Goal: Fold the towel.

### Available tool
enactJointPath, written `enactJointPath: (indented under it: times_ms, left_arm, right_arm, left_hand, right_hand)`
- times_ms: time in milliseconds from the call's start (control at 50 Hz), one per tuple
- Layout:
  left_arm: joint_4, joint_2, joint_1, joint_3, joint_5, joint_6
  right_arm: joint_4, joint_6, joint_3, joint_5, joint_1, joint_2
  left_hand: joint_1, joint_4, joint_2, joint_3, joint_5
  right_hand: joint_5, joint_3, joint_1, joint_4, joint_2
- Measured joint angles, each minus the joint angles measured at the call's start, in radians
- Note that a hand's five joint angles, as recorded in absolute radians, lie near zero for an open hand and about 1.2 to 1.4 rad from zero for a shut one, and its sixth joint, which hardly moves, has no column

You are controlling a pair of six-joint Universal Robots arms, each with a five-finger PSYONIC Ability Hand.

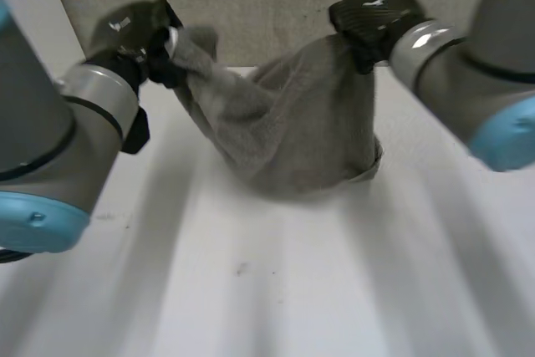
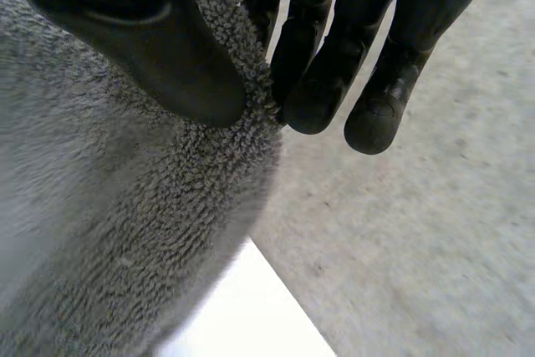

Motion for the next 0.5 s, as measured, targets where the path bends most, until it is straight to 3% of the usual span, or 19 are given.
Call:
enactJointPath:
  times_ms: [80,160,180,220,240,260,300,500]
  left_arm:
    - [0.001,0.054,-0.006,-0.059,0.004,0.001]
    - [0.005,0.076,-0.011,-0.129,0.008,0.002]
    - [0.007,0.079,-0.012,-0.154,0.008,0.003]
    - [0.007,0.081,-0.013,-0.201,0.009,0.003]
    - [0.008,0.081,-0.013,-0.214,0.009,0.004]
    - [0.007,0.08,-0.013,-0.24,0.009,0.004]
    - [0.007,0.076,-0.012,-0.284,0.009,0.006]
    - [0.008,0.072,0.01,-0.477,0.009,0.035]
  right_arm:
    - [0.1,-0.041,0.248,-0.047,-0.01,-0.158]
    - [0.235,-0.133,0.444,-0.107,0.003,-0.226]
    - [0.276,-0.168,0.501,-0.127,0.009,-0.238]
    - [0.33,-0.222,0.585,-0.162,0.024,-0.25]
    - [0.334,-0.23,0.597,-0.168,0.026,-0.251]
    - [0.336,-0.243,0.621,-0.178,0.032,-0.252]
    - [0.313,-0.243,0.636,-0.187,0.037,-0.252]
    - [0.078,-0.051,0.537,-0.164,-0.011,-0.24]
  left_hand:
    - [0.002,0.0,0.0,0.0,0.0]
    - [0.002,0.0,0.0,0.001,0.0]
    - [0.002,0.0,0.0,0.001,0.0]
    - [0.002,0.0,0.0,0.001,0.0]
    - [0.002,0.0,0.001,0.001,0.0]
    - [0.002,0.0,0.001,0.001,0.0]
    - [0.003,0.0,0.001,0.001,0.0]
    - [0.003,0.0,0.001,0.001,0.0]
  right_hand:
    - [0.004,0.0,0.0,0.0,0.0]
    - [-0.053,-0.052,-0.045,-0.054,-0.039]
    - [-0.147,-0.159,-0.143,-0.145,-0.137]
    - [-0.548,-0.528,-0.535,-0.529,-0.537]
    - [-0.613,-0.589,-0.597,-0.59,-0.579]
    - [-0.851,-0.83,-0.816,-0.829,-0.823]
    - [-1.079,-1.043,-1.019,-1.042,-1.023]
    - [-1.103,-1.089,-1.085,-1.079,-1.058]
